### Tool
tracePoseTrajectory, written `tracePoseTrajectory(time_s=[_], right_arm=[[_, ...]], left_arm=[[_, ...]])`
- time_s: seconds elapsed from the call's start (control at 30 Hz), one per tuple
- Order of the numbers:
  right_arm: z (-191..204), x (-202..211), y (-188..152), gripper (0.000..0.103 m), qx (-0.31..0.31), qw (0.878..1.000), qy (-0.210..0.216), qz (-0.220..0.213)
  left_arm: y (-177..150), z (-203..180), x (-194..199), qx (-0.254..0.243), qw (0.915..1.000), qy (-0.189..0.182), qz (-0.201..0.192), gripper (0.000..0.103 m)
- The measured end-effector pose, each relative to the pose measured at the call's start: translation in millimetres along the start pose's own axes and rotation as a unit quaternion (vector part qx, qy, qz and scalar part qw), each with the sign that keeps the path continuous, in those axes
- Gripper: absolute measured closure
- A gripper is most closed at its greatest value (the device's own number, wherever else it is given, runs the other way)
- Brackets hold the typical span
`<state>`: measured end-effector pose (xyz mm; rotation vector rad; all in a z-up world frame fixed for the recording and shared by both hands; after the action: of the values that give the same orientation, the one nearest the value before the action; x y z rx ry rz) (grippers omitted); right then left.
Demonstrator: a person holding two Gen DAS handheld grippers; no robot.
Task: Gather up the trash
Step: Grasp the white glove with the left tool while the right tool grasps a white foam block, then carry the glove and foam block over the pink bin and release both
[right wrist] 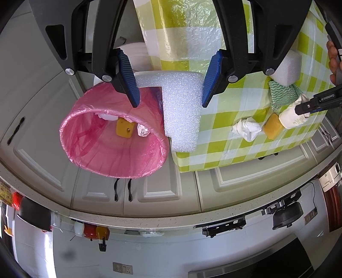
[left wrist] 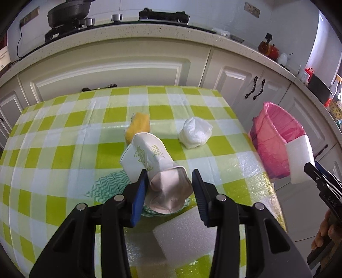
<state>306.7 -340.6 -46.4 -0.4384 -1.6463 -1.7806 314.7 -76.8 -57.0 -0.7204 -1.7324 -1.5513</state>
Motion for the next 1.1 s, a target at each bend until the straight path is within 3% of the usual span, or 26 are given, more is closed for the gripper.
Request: tracePoseTrajectory(time_s=[0.3, 0.57, 0.87, 1.1], right_arm=[[-35.0, 22.6, 25.6, 0.047, -0.014, 0.999, -0.02, -0.03], [-86.5, 30.9, 64.6, 0.047, -0.026, 0.997, -0.05, -0.052], [-137.0, 17.3, 96.4, 0.047, -0.039, 0.995, -0.071, -0.056], [-160.6, -6.5, 110.1, 0.045, -0.041, 0.996, -0.07, -0.045]], left_arm=[[32.0, -38.0, 35.4, -0.017, 0.9967, -0.056, -0.056, 0.062], [82.4, -132.0, 55.5, -0.059, 0.982, -0.151, -0.097, 0.062], [125.0, -236.1, 45.3, -0.093, 0.9644, -0.229, -0.094, 0.062], [140.4, -285.7, 21.0, -0.109, 0.9579, -0.255, -0.075, 0.062]])
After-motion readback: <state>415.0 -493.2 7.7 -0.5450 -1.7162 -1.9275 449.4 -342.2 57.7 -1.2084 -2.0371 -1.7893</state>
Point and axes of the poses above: each gripper's, at about its wrist camera, not at the fingertips, and x roughly against the way its jaws point, z to its left, y to its top, the point moved 7 cm from there along -x, roughly the way its jaws point, and after that the axes turned 6 degrees about y, right-handed, at the moved point
